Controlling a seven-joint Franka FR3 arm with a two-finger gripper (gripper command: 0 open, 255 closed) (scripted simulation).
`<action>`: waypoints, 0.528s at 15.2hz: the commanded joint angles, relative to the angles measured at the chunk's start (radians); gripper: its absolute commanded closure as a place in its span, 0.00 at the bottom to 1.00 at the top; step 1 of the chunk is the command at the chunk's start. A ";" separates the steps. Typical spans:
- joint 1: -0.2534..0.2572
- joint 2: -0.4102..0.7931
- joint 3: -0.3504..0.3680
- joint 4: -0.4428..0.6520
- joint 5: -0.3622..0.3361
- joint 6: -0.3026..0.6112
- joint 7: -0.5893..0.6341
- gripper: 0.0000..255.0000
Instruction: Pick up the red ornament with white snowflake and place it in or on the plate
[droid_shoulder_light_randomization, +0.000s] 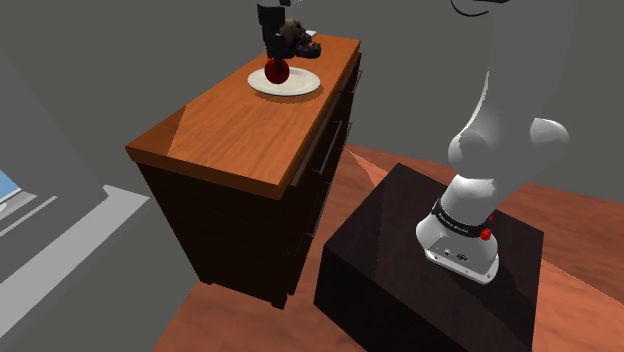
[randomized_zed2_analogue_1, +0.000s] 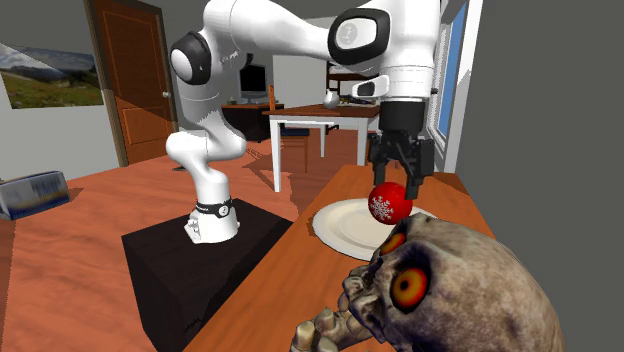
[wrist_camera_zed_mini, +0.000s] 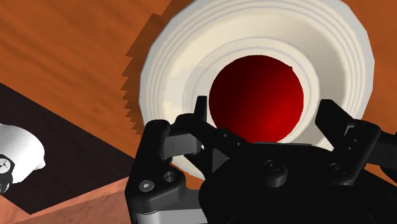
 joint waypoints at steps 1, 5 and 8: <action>0.010 -0.007 0.005 0.053 0.007 -0.058 -0.007 0.00; 0.016 -0.007 0.006 0.080 0.008 -0.084 -0.009 0.00; 0.016 -0.007 0.006 0.080 0.008 -0.084 -0.009 0.00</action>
